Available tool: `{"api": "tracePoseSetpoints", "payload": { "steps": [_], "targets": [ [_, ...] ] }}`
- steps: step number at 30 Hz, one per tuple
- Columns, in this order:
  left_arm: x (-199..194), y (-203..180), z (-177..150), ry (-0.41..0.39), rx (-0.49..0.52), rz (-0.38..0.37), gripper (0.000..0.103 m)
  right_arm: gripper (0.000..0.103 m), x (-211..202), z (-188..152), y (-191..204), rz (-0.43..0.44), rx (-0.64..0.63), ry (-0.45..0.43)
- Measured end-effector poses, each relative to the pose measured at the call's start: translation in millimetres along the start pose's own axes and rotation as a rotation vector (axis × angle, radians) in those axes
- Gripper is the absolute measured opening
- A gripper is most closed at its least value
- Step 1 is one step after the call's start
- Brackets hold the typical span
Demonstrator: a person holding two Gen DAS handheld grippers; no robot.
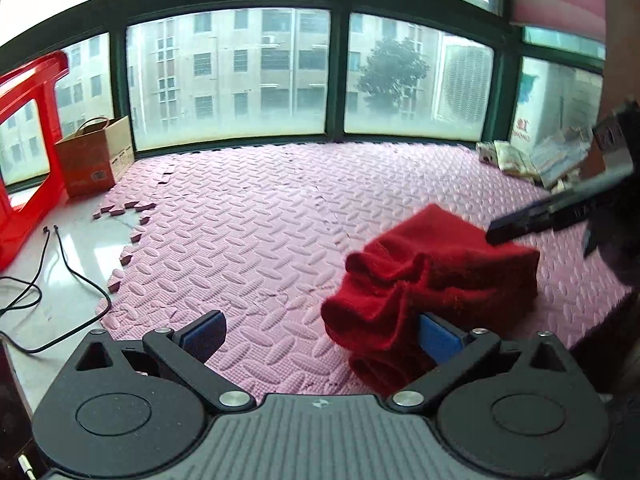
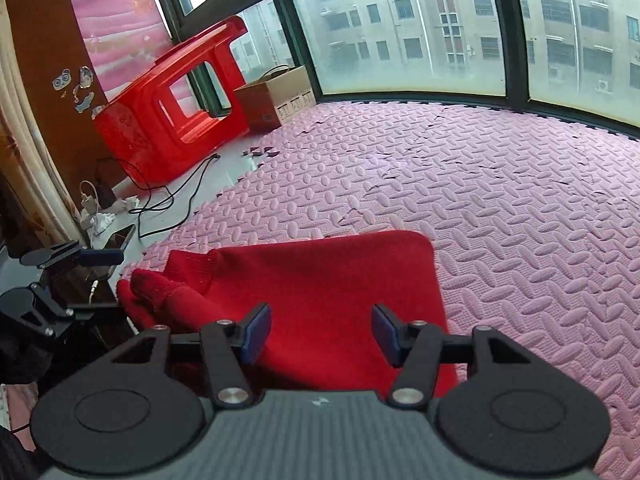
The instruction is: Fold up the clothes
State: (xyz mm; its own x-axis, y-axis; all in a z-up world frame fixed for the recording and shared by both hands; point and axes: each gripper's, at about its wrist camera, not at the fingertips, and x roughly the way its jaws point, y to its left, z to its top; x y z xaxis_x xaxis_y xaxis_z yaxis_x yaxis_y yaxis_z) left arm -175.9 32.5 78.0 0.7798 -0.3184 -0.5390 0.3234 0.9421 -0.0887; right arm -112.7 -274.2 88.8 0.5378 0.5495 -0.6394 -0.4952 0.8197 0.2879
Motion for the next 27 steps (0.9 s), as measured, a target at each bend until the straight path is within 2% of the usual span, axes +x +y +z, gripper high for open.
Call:
{"api": "tracePoseSetpoints", "payload": {
  "steps": [3, 5, 6, 9, 12, 16, 21, 27],
  "targets": [
    [-6, 3, 20, -0.055, -0.110, -0.050, 0.102, 0.056, 5, -2, 21, 0.046, -0.062, 0.001],
    [0, -1, 34, -0.057, -0.154, -0.091, 0.094, 0.056, 5, -2, 31, 0.063, -0.086, -0.006],
    [6, -3, 38, -0.050, -0.181, -0.124, 0.088, 0.056, 6, -3, 34, 0.071, -0.091, -0.008],
    [27, -12, 48, -0.021, -0.270, -0.237, 0.079, 0.056, 7, -3, 43, 0.096, -0.102, -0.012],
    [48, -26, 49, 0.023, -0.309, -0.308, 0.075, 0.055, 10, -6, 46, 0.122, -0.097, -0.008],
    [68, -43, 40, 0.063, -0.296, -0.301, 0.072, 0.053, 18, -14, 56, 0.147, -0.140, 0.012],
    [78, -33, 21, 0.076, -0.377, -0.235, 0.068, 0.053, 20, -21, 65, 0.139, -0.170, -0.001],
    [71, -20, 22, 0.055, -0.461, -0.266, 0.067, 0.053, 4, -17, 69, 0.221, -0.201, -0.050]
  ]
}}
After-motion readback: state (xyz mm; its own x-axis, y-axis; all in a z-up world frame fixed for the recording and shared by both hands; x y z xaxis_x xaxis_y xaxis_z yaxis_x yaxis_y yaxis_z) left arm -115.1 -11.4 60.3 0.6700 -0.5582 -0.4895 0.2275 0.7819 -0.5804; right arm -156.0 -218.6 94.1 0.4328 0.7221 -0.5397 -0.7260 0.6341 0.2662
